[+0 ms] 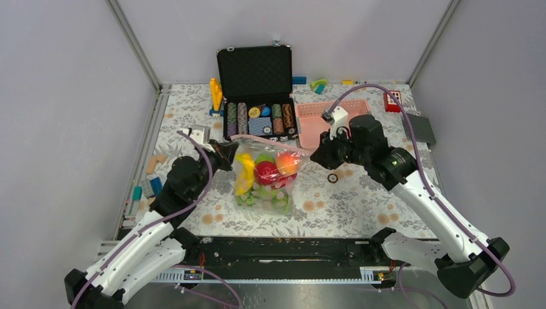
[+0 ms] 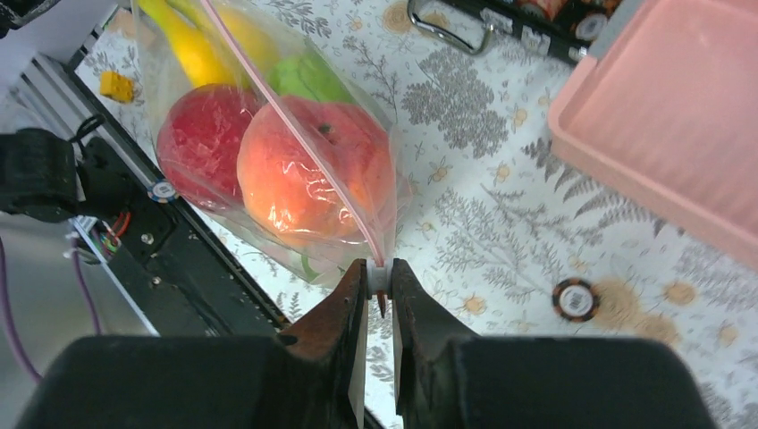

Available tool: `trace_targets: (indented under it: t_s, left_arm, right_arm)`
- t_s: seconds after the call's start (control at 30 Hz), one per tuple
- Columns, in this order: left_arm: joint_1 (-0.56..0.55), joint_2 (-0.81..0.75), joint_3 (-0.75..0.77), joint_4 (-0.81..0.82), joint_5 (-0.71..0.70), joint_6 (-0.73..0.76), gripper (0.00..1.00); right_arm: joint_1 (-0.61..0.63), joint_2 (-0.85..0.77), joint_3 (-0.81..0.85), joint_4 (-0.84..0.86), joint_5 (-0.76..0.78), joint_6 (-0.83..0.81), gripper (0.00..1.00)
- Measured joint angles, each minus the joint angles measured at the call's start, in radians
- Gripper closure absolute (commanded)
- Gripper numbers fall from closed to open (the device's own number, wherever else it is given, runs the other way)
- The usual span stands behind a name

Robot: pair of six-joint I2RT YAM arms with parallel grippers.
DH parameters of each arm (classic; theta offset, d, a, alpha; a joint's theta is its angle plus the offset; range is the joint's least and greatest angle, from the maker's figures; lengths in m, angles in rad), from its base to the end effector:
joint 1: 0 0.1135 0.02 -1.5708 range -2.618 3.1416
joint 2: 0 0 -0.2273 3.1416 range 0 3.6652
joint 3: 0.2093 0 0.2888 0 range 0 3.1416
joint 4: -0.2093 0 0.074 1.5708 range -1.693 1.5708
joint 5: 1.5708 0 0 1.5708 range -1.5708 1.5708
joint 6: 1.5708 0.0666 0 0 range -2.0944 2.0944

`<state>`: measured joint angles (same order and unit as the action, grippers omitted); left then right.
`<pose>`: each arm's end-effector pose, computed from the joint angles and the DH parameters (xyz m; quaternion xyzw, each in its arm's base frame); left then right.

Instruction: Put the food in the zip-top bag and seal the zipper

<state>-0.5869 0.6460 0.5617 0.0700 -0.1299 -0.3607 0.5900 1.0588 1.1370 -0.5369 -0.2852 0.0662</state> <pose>0.2255 -0.1396 0.2843 0.0349 0.7112 -0.2785 0.6445 0.2465 0.1876 0.3325 -0.2901 0.7926 0.2826 0.4557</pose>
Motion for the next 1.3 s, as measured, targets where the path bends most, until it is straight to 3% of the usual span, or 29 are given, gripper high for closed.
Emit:
trace_targets:
  t_s: [0.03,0.07,0.13,0.17,0.2,0.23,0.37,0.53,0.73,1.0,1.2,1.27,1.3]
  left_arm:
    - [0.002,0.027,0.01,0.008,0.002,-0.008,0.95]
    - [0.003,0.056,0.021,0.014,0.003,-0.016,0.8]
    - [0.005,0.116,0.048,0.015,0.009,-0.032,0.39]
    - [0.006,0.149,0.065,0.013,0.014,-0.039,0.23]
    - [0.007,0.18,0.083,0.01,0.023,-0.06,0.09]
    - [0.008,0.201,0.094,0.008,0.032,-0.057,0.02]
    - [0.011,0.227,0.111,0.005,0.076,-0.079,0.01]
    - [0.011,0.185,0.1,0.026,0.097,-0.087,0.01]
    - [0.011,0.134,0.083,0.031,0.099,-0.109,0.01]
    - [0.011,0.102,0.058,-0.016,0.051,-0.154,0.01]
    - [0.011,0.064,0.032,-0.089,-0.025,-0.175,0.01]
    - [0.011,0.053,0.032,-0.121,-0.064,-0.185,0.01]
    - [0.011,0.047,0.031,-0.134,-0.081,-0.191,0.01]
  right_arm:
    - [-0.002,-0.005,-0.009,0.0,0.008,0.028,0.96]
    - [-0.004,-0.012,-0.023,0.002,0.017,0.061,0.96]
    - [-0.007,-0.023,-0.05,0.0,0.043,0.117,0.97]
    - [-0.009,-0.029,-0.065,-0.005,0.065,0.145,0.97]
    - [-0.011,-0.036,-0.081,-0.011,0.085,0.169,0.97]
    - [-0.013,-0.042,-0.094,-0.014,0.099,0.186,0.98]
    - [-0.016,-0.108,-0.178,-0.037,0.154,0.264,1.0]
    - [-0.016,-0.24,-0.314,-0.051,0.113,0.346,1.0]
    - [-0.016,-0.367,-0.481,-0.094,0.085,0.426,0.95]
    - [-0.016,-0.37,-0.664,-0.136,0.144,0.593,0.88]
    - [-0.016,-0.368,-0.712,-0.137,0.202,0.697,0.87]
    - [-0.016,-0.37,-0.713,-0.139,0.218,0.712,0.82]
    - [-0.016,-0.374,-0.713,-0.14,0.222,0.715,0.72]
